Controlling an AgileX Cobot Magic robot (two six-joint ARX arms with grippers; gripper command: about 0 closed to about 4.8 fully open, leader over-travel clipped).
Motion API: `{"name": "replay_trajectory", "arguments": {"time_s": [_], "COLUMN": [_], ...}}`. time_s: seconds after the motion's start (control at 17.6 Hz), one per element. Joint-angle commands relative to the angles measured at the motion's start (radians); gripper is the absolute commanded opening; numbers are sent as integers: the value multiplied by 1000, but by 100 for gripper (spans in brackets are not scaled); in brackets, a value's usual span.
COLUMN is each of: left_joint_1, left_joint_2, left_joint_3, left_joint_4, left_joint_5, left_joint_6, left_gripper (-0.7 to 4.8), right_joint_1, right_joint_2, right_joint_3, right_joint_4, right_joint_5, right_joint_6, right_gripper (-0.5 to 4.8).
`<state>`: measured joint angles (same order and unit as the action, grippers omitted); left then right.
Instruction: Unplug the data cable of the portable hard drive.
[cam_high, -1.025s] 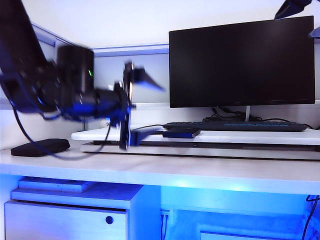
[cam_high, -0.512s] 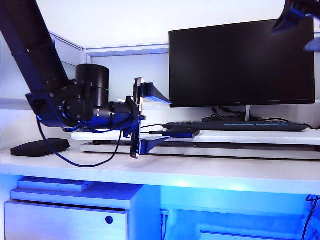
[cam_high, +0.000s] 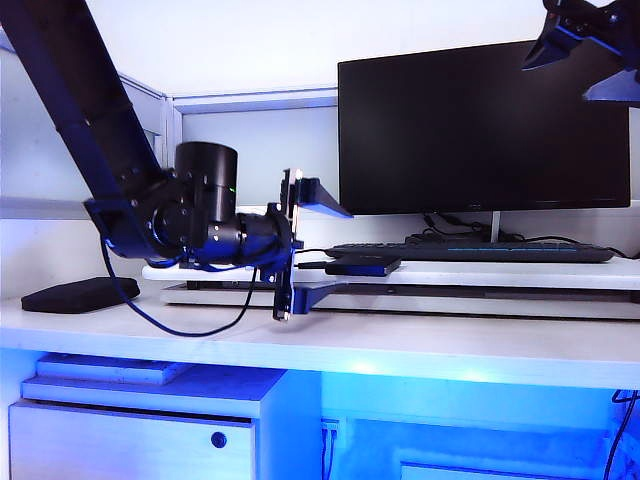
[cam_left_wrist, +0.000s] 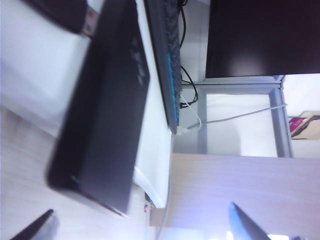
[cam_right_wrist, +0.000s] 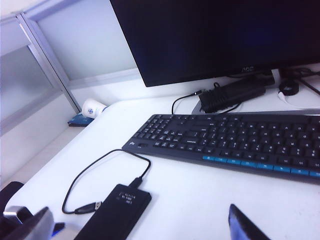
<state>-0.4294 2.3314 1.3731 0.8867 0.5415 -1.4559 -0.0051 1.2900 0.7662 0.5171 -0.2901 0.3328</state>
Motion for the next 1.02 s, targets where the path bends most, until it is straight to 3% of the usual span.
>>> {"name": "replay_trajectory", "arguments": {"time_s": [0.06, 0.34, 0.74, 0.85, 0.97, 1.02], "left_joint_1": [-2, -24, -31, -31, -31, -31], "left_joint_2": [25, 91, 108, 108, 108, 108], "left_joint_3": [39, 159, 171, 171, 171, 171], "left_joint_4": [-20, -69, -86, -86, -85, -85], "left_joint_5": [5, -1, -19, -25, -26, -26], "left_joint_6": [5, 8, 7, 4, 4, 4], "left_gripper": [479, 479, 479, 454, 319, 292], "right_joint_1": [0, 0, 0, 0, 0, 0], "right_joint_2": [9, 13, 14, 14, 14, 14], "right_joint_3": [19, 19, 19, 19, 19, 19], "right_joint_4": [19, 17, 15, 14, 14, 14], "right_joint_5": [-5, -4, -5, -4, -4, -4], "right_joint_6": [-1, -1, -1, -1, -1, -1], "right_gripper": [467, 467, 465, 462, 462, 462]}}
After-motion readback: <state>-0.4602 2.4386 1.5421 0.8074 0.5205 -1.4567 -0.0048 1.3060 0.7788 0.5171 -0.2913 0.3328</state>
